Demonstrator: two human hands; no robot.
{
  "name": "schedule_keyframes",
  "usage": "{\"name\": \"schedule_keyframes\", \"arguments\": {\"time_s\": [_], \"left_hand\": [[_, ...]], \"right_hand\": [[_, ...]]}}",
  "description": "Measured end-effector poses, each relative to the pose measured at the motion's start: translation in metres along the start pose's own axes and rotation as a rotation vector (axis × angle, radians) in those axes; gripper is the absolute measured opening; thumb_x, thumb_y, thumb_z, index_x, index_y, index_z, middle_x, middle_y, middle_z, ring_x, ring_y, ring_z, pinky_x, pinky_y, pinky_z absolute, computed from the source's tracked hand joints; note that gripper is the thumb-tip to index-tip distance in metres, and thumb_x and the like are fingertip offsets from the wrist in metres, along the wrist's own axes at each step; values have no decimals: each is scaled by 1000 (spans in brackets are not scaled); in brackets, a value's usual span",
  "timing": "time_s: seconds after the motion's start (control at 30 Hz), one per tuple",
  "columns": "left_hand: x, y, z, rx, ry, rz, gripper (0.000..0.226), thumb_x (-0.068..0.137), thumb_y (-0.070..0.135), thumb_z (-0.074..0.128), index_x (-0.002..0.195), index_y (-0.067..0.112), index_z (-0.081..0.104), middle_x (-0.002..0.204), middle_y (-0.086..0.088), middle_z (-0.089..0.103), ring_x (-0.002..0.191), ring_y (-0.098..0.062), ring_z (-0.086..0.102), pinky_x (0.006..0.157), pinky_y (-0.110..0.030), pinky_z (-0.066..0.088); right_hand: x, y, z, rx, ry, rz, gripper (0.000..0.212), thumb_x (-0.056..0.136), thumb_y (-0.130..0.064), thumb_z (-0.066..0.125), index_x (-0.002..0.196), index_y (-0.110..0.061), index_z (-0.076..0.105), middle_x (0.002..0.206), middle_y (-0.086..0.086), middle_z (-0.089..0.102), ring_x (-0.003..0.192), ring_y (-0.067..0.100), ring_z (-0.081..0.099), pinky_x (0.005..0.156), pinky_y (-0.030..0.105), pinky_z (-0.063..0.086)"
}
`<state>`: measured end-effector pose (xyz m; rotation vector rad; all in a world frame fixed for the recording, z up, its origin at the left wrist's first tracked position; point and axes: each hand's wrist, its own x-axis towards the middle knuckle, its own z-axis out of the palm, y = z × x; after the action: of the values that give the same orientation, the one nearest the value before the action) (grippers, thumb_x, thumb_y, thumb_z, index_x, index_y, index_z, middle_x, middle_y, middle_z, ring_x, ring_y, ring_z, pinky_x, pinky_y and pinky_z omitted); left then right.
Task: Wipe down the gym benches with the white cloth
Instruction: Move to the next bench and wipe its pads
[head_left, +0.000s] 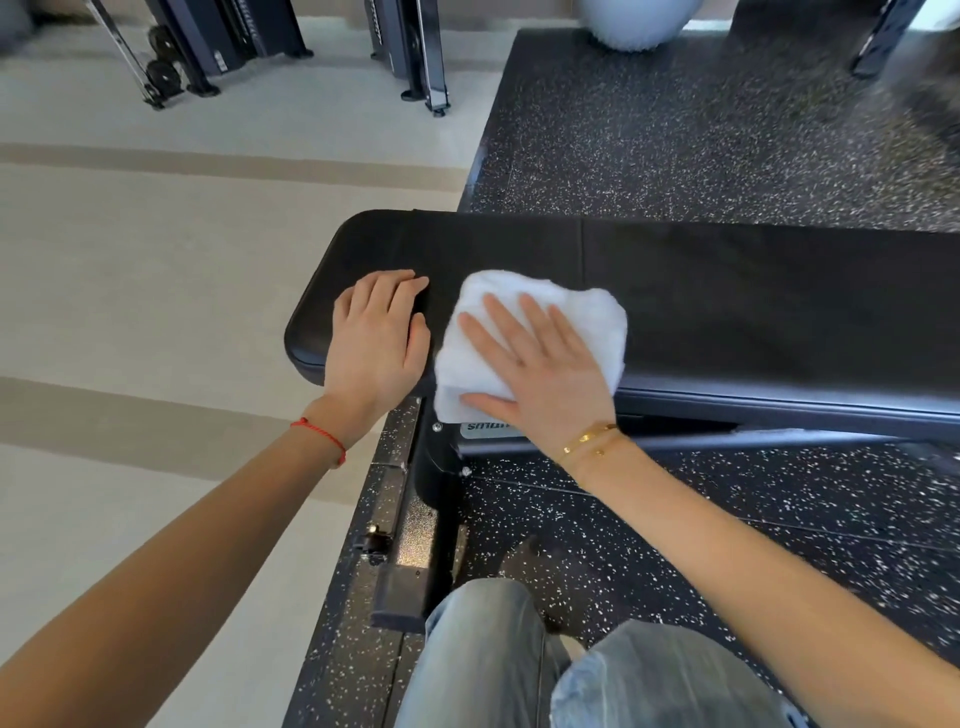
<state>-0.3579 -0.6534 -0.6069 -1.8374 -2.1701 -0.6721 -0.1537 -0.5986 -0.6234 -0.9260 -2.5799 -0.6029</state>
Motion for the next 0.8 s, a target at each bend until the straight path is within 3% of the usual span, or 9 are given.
{"name": "schedule_keyframes", "arguments": {"time_s": [0.17,0.33,0.5,0.7,0.8], "left_hand": [[0,0,0,6,1,-5,43,96,29,33,130,16,55,135,-3,54,128,-25,45,106,-44,33],[0,2,2,15,12,-12,43,96,29,32,129,14,56,134,-4,55,127,-26,45,107,-45,33],[0,1,0,20,8,-1,44,95,28,32,129,14,56,134,-4,55,127,-27,46,106,-45,32],[0,-2,2,27,15,4,42,95,29,33,129,16,55,134,-3,55,126,-25,46,105,-42,33],[0,1,3,60,1,1,42,95,28,32,128,14,55,134,-6,54,125,-27,47,106,-46,34]], "right_hand": [[-38,30,-1,-72,10,48,74,92,-69,35,154,-29,23,158,2,33,142,35,35,114,52,31],[-47,40,-3,7,3,196,74,91,-69,32,153,-29,27,158,5,32,141,40,34,114,55,29],[-6,-1,0,-29,-54,14,74,91,-69,30,154,-29,24,157,6,34,139,40,38,113,54,32],[-83,75,-6,-69,-1,134,70,94,-66,32,154,-29,25,157,6,34,142,39,33,115,55,25],[-80,75,-6,-62,-16,179,76,91,-68,35,153,-26,28,157,7,33,142,40,33,115,54,26]]}}
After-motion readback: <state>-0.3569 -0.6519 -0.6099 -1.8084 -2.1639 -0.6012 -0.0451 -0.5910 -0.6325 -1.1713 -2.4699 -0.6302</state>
